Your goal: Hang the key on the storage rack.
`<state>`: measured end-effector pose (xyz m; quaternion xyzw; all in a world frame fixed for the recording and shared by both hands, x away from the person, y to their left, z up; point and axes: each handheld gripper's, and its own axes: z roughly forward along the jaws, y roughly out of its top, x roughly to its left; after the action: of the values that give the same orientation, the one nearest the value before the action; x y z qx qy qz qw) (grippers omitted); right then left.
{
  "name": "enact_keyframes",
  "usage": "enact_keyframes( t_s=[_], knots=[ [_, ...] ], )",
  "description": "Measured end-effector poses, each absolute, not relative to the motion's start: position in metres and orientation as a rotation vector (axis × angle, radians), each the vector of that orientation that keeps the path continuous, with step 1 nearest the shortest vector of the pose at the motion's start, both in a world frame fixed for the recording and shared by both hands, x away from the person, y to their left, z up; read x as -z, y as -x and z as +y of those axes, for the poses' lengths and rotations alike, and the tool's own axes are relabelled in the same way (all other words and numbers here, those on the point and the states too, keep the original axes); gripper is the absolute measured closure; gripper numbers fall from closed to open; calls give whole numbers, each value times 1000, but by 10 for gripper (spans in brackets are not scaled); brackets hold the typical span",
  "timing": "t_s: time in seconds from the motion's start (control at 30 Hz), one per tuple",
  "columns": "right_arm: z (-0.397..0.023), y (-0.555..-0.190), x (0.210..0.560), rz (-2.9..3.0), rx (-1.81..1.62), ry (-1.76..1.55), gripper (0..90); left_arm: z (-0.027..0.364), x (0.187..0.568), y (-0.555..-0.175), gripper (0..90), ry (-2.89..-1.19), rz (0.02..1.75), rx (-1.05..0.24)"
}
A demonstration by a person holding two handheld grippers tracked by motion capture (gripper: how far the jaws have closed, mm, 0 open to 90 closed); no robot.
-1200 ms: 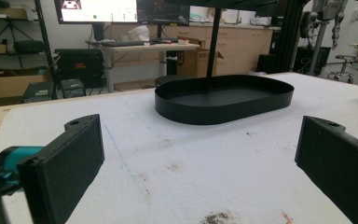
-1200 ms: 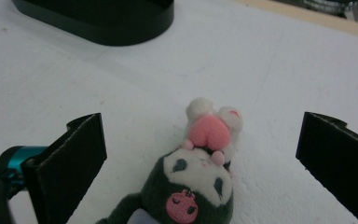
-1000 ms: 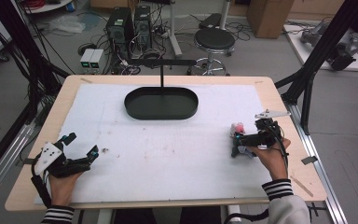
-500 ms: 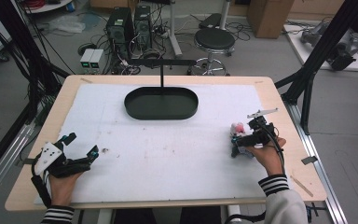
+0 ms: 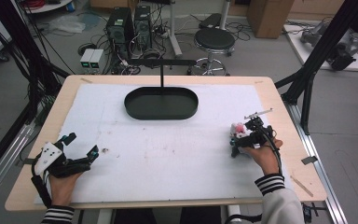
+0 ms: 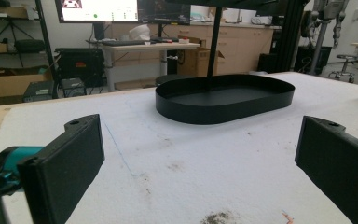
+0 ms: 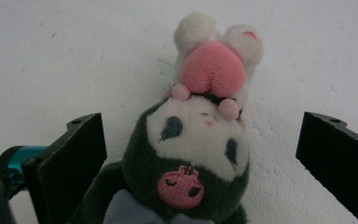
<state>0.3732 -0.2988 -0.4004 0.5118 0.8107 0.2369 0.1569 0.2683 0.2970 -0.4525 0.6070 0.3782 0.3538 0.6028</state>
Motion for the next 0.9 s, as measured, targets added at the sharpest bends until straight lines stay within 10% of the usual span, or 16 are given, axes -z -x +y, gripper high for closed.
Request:
enact_keyframes(
  t_s=[0.47,0.9],
  knots=[
    [-296,-379,410,2347,-610,-1525,56,297,452,-268,17,-1408,877,-820],
    [-300,-382,412,2396,-667,-1569,428,297,452,-268,17,-1411,877,-822]
  ],
)
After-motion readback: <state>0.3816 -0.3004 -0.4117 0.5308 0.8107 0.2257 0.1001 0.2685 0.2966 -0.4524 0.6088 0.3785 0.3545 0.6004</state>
